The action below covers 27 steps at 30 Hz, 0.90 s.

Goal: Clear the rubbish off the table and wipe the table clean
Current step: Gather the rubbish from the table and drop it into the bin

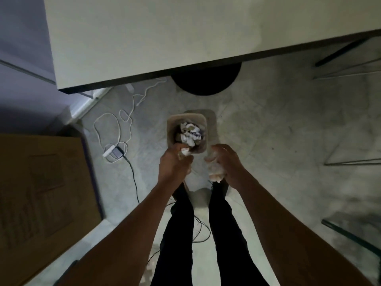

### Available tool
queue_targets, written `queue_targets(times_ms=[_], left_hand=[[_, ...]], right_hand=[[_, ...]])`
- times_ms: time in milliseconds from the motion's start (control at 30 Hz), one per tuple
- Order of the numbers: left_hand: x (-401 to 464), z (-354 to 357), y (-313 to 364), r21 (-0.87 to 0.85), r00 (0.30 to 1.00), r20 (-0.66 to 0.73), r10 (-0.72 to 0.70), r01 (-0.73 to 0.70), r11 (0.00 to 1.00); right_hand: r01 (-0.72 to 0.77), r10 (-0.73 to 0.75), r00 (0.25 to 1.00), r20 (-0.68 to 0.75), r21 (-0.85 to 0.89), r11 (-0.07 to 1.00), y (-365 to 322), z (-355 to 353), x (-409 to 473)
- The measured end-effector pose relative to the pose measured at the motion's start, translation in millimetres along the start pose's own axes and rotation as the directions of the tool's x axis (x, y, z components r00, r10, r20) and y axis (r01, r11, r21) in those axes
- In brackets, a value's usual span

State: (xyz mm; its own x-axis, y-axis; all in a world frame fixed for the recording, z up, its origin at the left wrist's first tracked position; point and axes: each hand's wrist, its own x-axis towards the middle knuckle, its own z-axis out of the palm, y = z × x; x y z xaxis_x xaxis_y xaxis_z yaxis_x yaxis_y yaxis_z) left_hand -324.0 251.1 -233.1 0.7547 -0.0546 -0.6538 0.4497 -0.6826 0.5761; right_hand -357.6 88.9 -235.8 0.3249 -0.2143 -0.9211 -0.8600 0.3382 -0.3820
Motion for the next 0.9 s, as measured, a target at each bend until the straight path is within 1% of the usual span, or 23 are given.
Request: queue_targets(times_ms=[67, 233, 300, 400, 467, 500, 533, 600, 633, 700, 800, 833, 900], left_hand=[[25, 8, -11, 0.022, 1.0, 0.005, 0.004, -0.004, 1.0], [95, 40, -56, 0.068, 0.998, 0.057, 0.0, -0.004, 0.998], [120, 51, -69, 0.079, 0.997, 0.081, -0.011, 0.005, 0.997], [155, 64, -81, 0.038, 0.994, 0.105, 0.043, -0.047, 0.998], [175, 70, -88, 0.009, 0.995, 0.092, 0.043, -0.044, 0.999], [184, 72, -89, 0.029, 0.995, 0.097, 0.027, -0.03, 0.999], [195, 74, -93, 0.043, 0.995, 0.096, 0.026, -0.03, 0.999], [216, 79, -96, 0.044, 0.99, 0.104, 0.098, -0.103, 0.994], [226, 82, -98, 0.063, 0.987, 0.112, 0.113, -0.121, 0.991], [244, 86, -107, 0.152, 0.986, 0.145, 0.077, -0.099, 0.983], [270, 95, -122, 0.145, 0.982, 0.139, 0.128, -0.148, 0.978], [278, 98, -125, 0.183, 0.979, 0.154, 0.132, -0.159, 0.97], [277, 98, -120, 0.288, 0.978, 0.174, 0.117, -0.164, 0.943]], right_hand=[[-0.001, 0.002, 1.0, 0.014, -0.051, 0.999, 1, 10, 32], [-0.019, 0.018, 1.0, -0.01, -0.152, 0.988, 14, 33, 122], [0.0, -0.004, 1.0, -0.02, -0.211, 0.977, 22, 38, 151], [0.086, -0.08, 0.996, 0.034, -0.301, 0.95, 27, 45, 185], [0.147, -0.161, 0.987, -0.004, -0.391, 0.909, 26, 55, 203], [0.18, -0.201, 0.98, -0.007, -0.417, 0.891, 24, 59, 209], [0.222, -0.238, 0.971, 0.018, -0.436, 0.872, 22, 64, 216], [0.305, -0.295, 0.95, 0.098, -0.478, 0.824, 18, 71, 226], [0.346, -0.328, 0.936, 0.127, -0.51, 0.788, 19, 74, 231], [0.413, -0.401, 0.904, 0.149, -0.544, 0.73, 25, 79, 242], [0.457, -0.487, 0.87, 0.077, -0.499, 0.737, 34, 88, 263], [0.468, -0.502, 0.862, 0.075, -0.5, 0.729, 35, 89, 271], [0.452, -0.477, 0.873, 0.1, -0.531, 0.717, 36, 88, 282]])
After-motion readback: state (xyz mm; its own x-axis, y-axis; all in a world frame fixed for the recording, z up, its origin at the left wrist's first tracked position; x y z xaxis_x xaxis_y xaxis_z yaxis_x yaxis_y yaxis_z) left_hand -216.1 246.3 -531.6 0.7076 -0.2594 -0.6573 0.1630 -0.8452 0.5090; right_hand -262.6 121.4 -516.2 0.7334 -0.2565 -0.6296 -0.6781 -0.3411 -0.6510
